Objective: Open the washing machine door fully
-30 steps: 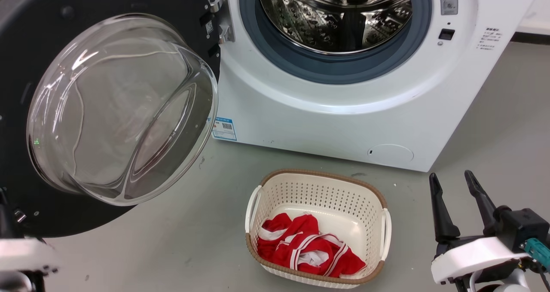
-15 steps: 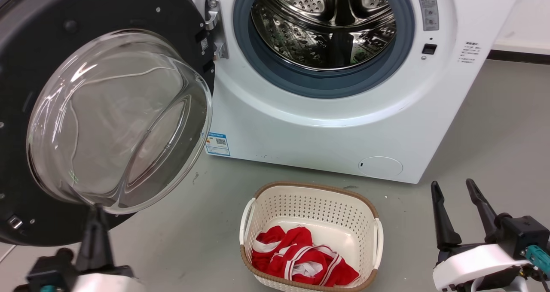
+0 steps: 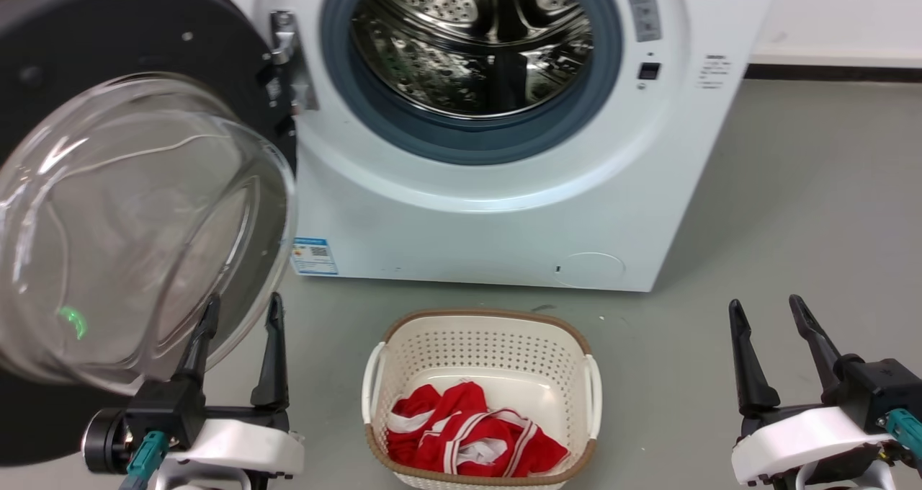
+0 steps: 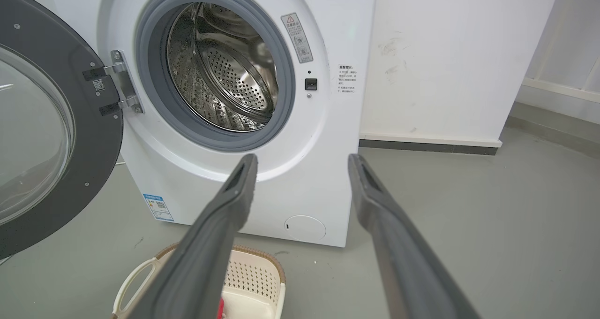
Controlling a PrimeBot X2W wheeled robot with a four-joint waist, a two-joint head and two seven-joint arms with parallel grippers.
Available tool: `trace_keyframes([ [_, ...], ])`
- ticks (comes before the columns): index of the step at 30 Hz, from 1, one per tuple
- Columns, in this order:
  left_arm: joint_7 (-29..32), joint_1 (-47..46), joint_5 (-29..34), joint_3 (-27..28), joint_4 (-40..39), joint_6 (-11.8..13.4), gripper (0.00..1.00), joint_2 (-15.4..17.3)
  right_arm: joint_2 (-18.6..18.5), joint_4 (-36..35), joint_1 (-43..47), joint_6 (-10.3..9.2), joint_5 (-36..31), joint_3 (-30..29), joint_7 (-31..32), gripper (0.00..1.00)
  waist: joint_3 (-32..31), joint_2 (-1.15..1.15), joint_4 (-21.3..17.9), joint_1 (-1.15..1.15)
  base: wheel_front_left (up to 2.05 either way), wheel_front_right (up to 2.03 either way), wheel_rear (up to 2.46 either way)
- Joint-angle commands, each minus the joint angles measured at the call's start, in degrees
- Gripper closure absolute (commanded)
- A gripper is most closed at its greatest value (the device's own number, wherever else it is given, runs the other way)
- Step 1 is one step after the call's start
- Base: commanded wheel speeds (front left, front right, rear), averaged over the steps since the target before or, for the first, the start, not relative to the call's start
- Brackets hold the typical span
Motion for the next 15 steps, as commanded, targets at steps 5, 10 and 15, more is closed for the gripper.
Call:
trace_keyframes([
  [5,-0.14,-1.98,0.72,0.11,0.79,0.26,0.0,-0.38,0.09,-0.84,-0.4,-0.04,-1.1,-0.34,0.55,0.0,0.24,0.0,-2.83,0.0,0.0,0.0,0.0],
  [10,-0.14,-2.15,0.86,0.22,2.38,0.23,0.0,-0.4,0.09,-0.78,0.17,-0.04,-1.29,-0.03,0.97,0.0,0.27,0.0,-3.82,0.0,0.0,0.0,0.0],
  [15,-0.14,-2.2,0.64,0.53,3.46,0.41,0.0,-0.88,0.09,-0.44,0.39,-0.04,-0.8,0.75,1.03,0.0,0.43,0.0,-4.01,0.0,0.0,0.0,0.0],
])
